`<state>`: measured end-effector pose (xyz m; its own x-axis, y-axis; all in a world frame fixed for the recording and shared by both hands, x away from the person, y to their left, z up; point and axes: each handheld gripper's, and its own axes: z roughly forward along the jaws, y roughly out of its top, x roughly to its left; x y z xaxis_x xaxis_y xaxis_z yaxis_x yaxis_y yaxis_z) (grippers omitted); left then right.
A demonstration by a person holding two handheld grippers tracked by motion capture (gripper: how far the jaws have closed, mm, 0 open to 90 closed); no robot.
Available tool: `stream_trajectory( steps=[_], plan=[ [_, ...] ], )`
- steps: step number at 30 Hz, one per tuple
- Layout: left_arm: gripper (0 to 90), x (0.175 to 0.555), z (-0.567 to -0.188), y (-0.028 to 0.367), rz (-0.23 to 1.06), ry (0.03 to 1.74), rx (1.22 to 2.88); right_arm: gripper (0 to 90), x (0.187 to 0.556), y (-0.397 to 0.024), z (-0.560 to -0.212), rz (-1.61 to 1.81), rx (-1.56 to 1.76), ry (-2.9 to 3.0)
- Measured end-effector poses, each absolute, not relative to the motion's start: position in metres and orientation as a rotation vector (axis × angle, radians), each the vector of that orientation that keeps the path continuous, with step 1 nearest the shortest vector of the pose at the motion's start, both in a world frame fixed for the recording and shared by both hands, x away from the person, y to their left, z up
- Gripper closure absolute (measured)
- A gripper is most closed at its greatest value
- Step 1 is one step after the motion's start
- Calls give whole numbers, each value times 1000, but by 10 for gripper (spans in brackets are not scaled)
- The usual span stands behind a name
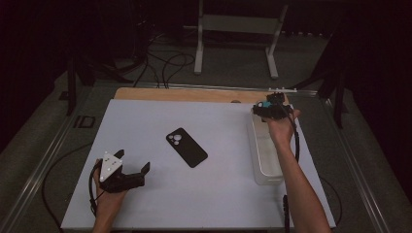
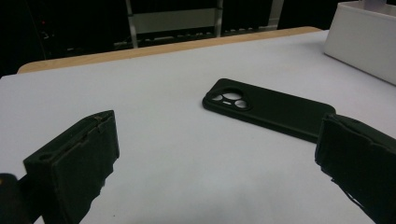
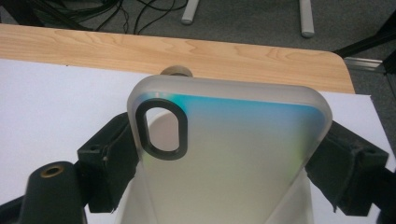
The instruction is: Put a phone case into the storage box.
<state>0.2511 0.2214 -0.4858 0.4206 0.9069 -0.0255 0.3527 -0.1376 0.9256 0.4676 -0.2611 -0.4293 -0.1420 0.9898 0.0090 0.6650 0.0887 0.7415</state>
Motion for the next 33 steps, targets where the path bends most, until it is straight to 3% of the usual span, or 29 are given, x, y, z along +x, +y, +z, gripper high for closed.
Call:
stream_trajectory(
  steps=[29,33],
  plan=[
    [3,251,-486,219,708,1104,1707,157,475,-263,-439,830,1644,1846],
    [3,251,-486,219,707,1105,1704,104,477,-264,-439,837,1649,1843]
  ],
)
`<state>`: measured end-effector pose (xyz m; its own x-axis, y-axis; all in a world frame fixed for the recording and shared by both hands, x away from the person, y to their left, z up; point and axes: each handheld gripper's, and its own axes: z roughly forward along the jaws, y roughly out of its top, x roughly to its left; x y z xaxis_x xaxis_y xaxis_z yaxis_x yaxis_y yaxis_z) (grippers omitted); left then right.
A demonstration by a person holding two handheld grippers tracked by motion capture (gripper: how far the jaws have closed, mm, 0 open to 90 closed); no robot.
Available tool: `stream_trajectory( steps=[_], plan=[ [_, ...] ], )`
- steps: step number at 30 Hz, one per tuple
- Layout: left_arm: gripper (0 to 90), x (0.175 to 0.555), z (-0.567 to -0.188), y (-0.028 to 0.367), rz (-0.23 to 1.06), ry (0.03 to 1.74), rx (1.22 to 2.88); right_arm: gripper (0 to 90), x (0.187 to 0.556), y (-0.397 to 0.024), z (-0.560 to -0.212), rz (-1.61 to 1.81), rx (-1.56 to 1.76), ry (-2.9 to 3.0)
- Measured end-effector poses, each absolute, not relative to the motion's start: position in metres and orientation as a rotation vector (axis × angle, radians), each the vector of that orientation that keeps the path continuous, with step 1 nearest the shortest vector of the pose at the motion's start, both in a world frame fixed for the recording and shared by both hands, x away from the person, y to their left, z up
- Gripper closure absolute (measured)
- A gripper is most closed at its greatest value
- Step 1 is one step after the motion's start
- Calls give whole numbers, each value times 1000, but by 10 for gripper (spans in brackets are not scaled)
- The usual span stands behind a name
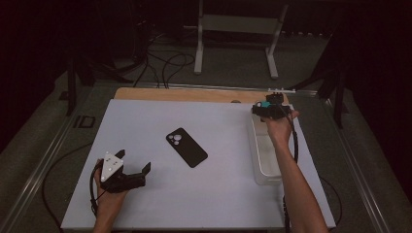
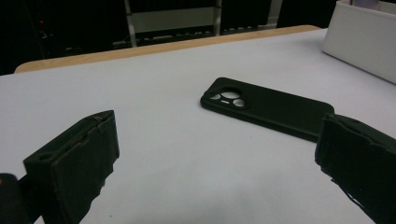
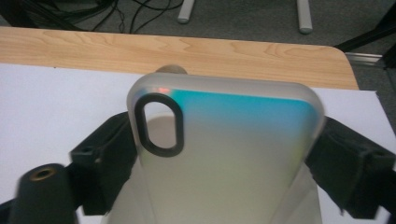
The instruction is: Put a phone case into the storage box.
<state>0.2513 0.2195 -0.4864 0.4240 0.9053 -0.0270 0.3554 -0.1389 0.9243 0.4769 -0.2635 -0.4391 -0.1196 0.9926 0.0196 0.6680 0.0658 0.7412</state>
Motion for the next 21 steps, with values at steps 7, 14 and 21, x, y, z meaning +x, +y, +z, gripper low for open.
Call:
stream_trajectory(
  steps=[7,14,21],
  plan=[
    [3,252,-487,220,707,1104,1704,95,477,-266,-433,884,1634,1832],
    [3,251,-486,220,711,1106,1701,95,471,-271,-425,926,1622,1826],
    [3,251,-486,220,708,1106,1704,96,456,-266,-407,959,1509,1863]
  ],
)
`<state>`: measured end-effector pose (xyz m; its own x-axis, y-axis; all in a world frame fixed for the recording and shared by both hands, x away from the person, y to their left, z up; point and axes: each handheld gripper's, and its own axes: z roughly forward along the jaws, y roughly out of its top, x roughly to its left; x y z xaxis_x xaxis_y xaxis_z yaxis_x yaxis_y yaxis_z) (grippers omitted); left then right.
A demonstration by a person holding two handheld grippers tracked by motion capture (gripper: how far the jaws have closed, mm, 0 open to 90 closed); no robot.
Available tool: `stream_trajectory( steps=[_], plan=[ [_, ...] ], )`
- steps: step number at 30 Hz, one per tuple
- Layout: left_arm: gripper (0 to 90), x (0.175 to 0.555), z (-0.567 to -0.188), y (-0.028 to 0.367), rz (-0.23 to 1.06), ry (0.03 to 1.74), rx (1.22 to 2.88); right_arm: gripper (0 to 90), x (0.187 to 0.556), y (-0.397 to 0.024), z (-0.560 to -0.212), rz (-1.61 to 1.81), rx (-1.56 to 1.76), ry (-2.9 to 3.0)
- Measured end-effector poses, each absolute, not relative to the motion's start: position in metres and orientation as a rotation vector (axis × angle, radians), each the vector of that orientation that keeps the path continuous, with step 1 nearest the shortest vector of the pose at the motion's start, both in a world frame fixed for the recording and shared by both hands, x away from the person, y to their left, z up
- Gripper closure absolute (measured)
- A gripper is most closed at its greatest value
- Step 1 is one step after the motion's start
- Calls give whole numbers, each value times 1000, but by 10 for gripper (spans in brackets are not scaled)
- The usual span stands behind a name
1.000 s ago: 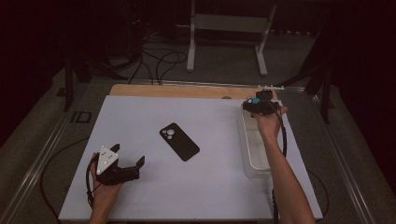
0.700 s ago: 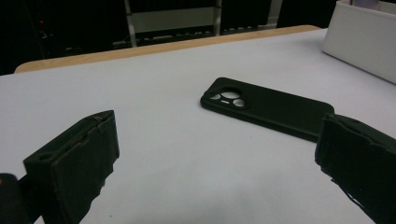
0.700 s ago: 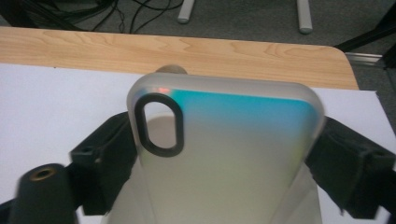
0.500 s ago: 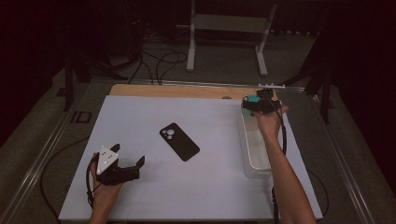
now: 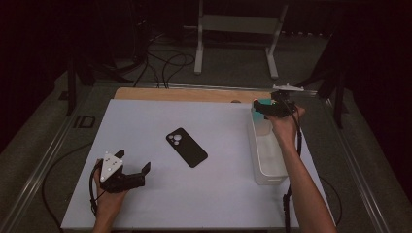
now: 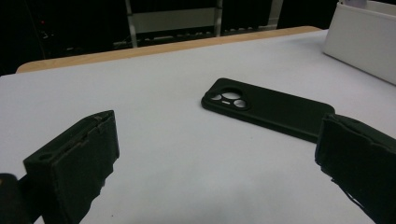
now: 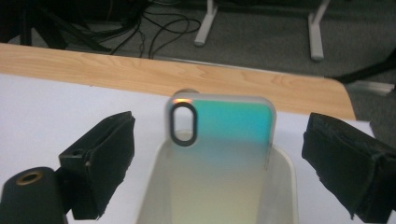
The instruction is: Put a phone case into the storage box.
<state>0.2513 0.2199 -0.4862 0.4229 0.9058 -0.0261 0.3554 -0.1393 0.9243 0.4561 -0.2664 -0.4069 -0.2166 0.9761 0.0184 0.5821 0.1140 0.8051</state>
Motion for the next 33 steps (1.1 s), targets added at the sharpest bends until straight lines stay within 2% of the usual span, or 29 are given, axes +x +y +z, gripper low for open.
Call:
stream_trajectory(
  steps=[16,27,33],
  plan=[
    [3,251,-486,220,710,1102,1702,96,393,-249,-390,1190,1209,1959],
    [3,250,-485,219,706,1098,1708,97,328,-248,-401,1390,1106,1913],
    [3,249,-484,220,709,1092,1705,97,287,-254,-424,1416,1055,1884]
  ],
)
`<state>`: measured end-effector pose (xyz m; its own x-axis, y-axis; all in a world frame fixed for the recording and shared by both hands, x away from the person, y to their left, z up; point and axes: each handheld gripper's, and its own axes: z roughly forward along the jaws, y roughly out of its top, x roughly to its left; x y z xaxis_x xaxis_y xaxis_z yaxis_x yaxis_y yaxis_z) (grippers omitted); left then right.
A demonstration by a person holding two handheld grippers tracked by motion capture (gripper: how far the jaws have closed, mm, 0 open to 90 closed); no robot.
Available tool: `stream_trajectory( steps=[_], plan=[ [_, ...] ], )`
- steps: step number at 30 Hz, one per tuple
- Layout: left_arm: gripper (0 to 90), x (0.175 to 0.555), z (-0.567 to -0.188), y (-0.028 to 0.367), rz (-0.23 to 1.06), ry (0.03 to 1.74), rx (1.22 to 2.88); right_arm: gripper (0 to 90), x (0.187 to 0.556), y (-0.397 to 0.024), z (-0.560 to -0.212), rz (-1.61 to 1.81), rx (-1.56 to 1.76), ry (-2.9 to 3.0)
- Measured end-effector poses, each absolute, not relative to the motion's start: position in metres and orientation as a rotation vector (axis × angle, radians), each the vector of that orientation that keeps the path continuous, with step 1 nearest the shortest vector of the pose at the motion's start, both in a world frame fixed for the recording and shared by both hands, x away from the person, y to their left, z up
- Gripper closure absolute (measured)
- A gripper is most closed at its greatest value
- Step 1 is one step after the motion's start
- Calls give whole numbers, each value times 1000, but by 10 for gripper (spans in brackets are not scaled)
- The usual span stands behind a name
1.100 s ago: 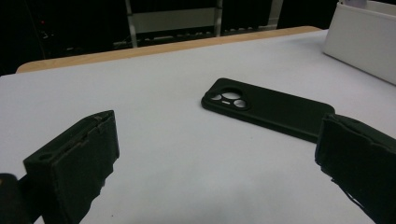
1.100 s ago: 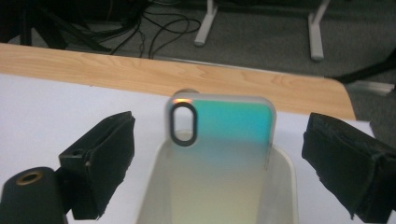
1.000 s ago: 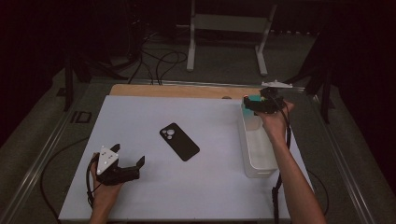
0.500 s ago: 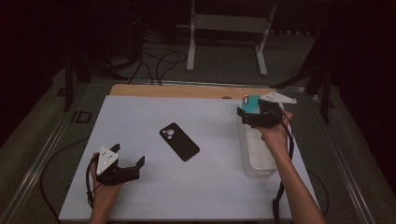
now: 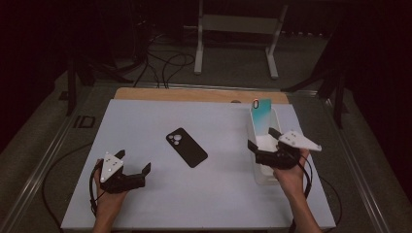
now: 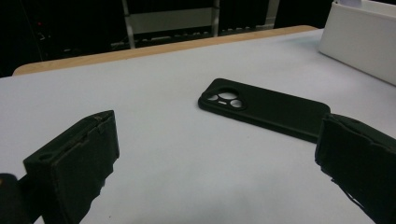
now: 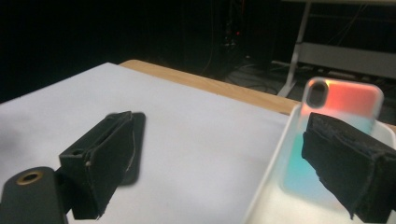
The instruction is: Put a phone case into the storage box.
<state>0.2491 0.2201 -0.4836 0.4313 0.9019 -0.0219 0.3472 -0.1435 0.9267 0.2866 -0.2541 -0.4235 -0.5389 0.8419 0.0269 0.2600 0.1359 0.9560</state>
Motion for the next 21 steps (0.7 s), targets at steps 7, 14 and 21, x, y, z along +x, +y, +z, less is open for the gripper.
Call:
stream_trajectory(
  steps=[7,14,21],
  plan=[
    [3,248,-482,221,715,1092,1700,97,259,-263,-450,1435,1045,1892],
    [3,248,-482,222,715,1087,1700,97,244,-268,-463,1479,1024,1877],
    [3,247,-482,223,715,1081,1704,96,243,-261,-468,1476,1011,1909]
  ],
)
